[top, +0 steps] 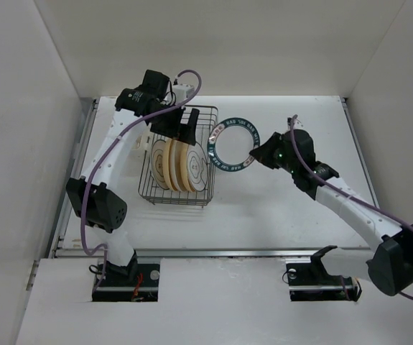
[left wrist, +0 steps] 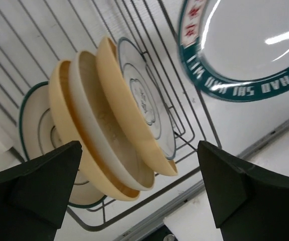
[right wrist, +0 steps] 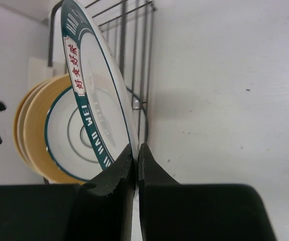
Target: Unload the plates from the dish rack
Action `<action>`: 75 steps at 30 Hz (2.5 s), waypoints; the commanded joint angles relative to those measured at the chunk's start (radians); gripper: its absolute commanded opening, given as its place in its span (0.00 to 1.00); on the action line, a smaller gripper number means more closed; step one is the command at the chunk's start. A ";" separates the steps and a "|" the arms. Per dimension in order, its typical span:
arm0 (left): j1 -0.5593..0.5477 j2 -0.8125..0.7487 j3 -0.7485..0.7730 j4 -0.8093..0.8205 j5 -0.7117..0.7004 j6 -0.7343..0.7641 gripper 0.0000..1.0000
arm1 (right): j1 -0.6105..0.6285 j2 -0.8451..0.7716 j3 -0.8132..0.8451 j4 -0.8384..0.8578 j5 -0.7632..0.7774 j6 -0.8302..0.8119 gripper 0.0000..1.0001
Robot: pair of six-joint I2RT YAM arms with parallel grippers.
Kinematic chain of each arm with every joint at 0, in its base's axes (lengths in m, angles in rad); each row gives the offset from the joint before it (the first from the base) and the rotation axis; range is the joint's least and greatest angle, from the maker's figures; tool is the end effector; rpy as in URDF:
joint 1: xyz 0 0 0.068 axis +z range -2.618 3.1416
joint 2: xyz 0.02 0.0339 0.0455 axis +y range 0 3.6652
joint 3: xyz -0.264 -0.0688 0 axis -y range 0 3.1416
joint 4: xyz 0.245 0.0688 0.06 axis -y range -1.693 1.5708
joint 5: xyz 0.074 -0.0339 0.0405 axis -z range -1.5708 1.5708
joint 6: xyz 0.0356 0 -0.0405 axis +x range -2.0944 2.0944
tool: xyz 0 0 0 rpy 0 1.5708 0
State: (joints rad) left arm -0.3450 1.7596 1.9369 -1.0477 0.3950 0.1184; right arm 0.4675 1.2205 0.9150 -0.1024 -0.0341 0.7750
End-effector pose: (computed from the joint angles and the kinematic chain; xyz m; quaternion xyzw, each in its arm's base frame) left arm 0.3426 -0.1377 0.3934 0.2770 0.8810 -0.2212 0.3134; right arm 0.2509 0.1280 0.3015 0.1187 0.8271 0.3312 0.4383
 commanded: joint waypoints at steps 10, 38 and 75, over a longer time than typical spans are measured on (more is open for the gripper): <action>-0.011 -0.072 -0.001 0.043 -0.456 0.010 1.00 | -0.216 -0.046 -0.019 -0.174 0.347 0.303 0.00; -0.011 -0.233 -0.296 0.204 -0.769 0.076 1.00 | -0.362 0.251 -0.079 -0.158 0.210 0.282 0.78; 0.041 0.075 -0.198 -0.071 -0.458 0.035 0.00 | -0.225 -0.283 -0.064 -0.353 0.349 -0.052 0.98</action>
State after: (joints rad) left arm -0.2981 1.8088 1.7065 -1.0515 -0.0525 0.1253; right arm 0.2321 0.9646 0.8505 -0.4614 0.3069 0.7422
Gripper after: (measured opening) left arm 0.070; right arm 0.984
